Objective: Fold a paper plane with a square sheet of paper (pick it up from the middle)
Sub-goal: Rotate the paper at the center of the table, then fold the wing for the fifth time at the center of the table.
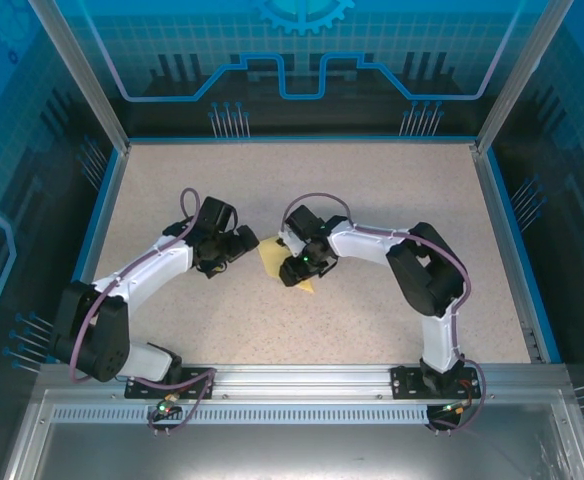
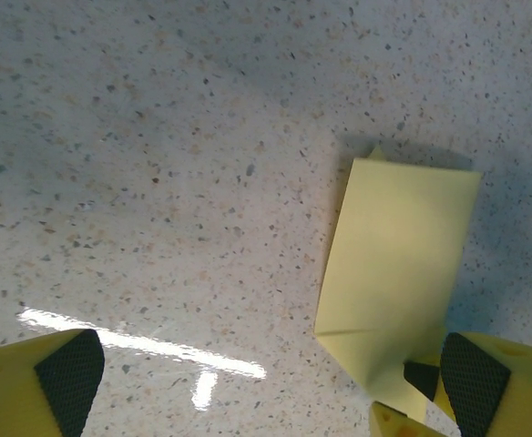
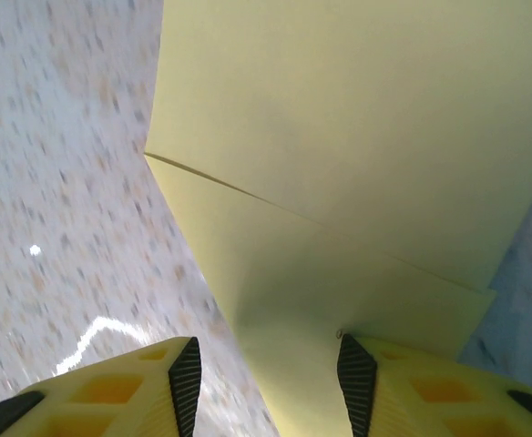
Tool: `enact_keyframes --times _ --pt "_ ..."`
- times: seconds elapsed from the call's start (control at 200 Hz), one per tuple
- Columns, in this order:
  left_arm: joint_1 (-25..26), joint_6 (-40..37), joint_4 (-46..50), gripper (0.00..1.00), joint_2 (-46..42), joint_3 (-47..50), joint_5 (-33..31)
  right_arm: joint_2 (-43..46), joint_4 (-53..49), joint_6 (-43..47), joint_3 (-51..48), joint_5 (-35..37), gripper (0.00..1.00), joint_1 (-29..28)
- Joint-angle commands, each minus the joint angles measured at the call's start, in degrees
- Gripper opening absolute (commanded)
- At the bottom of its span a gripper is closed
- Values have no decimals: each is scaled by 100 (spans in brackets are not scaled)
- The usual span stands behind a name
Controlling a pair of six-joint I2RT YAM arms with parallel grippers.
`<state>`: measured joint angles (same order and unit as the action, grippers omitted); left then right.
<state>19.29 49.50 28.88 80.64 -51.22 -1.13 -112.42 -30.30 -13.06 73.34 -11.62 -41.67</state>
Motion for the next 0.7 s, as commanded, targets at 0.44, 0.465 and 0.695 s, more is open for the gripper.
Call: enact_keyframes --times 0.44,0.465,0.695 --pt "282 169 -1270 98 -453 912 1139 1396 1684 -1799 -1285 -1616 49 765" --pt "309 202 -1294 98 -444 935 1154 1342 1698 -1826 -1273 -1633 48 766" --pt "518 681 -1889 97 -290 1202 1501 941 1673 -1762 -1132 -1531 44 835"
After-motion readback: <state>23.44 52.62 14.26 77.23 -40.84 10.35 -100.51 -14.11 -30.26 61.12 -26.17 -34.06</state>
